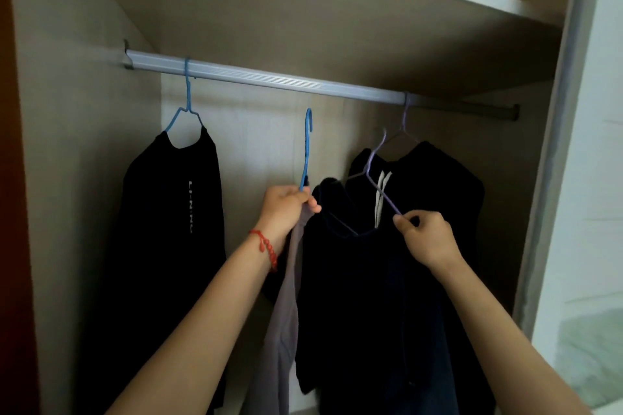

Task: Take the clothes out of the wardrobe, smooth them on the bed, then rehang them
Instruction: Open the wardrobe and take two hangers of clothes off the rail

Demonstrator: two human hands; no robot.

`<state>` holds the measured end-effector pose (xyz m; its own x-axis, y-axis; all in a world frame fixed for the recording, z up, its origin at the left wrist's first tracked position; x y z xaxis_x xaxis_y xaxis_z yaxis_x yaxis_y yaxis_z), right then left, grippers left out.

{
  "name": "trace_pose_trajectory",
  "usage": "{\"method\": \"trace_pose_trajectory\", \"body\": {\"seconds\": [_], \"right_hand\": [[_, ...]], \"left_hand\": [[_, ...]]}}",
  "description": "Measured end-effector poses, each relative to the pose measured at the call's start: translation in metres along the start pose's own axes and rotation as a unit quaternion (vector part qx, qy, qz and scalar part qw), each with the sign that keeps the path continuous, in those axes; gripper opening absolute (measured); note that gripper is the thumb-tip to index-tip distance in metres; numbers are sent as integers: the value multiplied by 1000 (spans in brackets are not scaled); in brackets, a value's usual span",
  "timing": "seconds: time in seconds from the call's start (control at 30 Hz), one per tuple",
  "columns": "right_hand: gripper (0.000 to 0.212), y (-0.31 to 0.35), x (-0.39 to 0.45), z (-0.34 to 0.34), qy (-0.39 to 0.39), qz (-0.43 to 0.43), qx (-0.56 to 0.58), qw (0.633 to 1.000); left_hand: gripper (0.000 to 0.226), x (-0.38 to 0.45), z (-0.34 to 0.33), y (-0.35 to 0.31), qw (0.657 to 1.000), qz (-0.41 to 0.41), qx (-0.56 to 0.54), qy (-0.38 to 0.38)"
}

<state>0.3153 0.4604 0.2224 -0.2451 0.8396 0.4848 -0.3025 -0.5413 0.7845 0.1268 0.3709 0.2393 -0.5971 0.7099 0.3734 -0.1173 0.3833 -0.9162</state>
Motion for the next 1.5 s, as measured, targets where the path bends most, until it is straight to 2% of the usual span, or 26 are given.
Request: {"method": "trace_pose_trajectory", "body": {"seconds": [0.13,0.27,0.4,0.53,0.67,0.8,1.1,1.27,1.5], "right_hand": [[28,-36,-39,-3,35,-62,17,997],[35,-66,-81,1,66,-124,69,988],[33,-84,-121,3,62,-187,89,976],[32,-85,-161,2,32,-214,91,972],[31,-65,-203,1,-50,-182,54,981],[28,-32,-247,-1,-134,-172,39,975],[24,43,-385,-22,-331,-172,-7,928],[23,92,-462,-22,-382,-183,-32,905],[25,157,-559,2,-445,-214,-94,864]], "left_hand": [[33,-28,8,32,998,48,-25,11],[54,-58,19,66,994,94,-47,34],[32,-89,30,91,989,131,-61,45],[33,-112,39,109,990,125,-28,61],[33,-137,46,108,991,103,3,91],[32,-156,55,97,986,92,-11,136],[32,-229,96,75,959,40,-9,280],[16,-264,112,58,935,50,-43,349],[34,-325,118,20,912,52,-59,402]]}}
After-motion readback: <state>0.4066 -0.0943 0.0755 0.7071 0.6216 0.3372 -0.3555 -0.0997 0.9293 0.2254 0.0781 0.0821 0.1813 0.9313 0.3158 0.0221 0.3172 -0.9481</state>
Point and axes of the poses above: each hand's wrist, its own x-axis towards the middle knuckle, its own z-axis out of the back of the hand, y = z × x, the point moved 2 cm from there along x, towards the middle knuckle, and after that the axes turned 9 degrees about x, right-handed, at the moved point
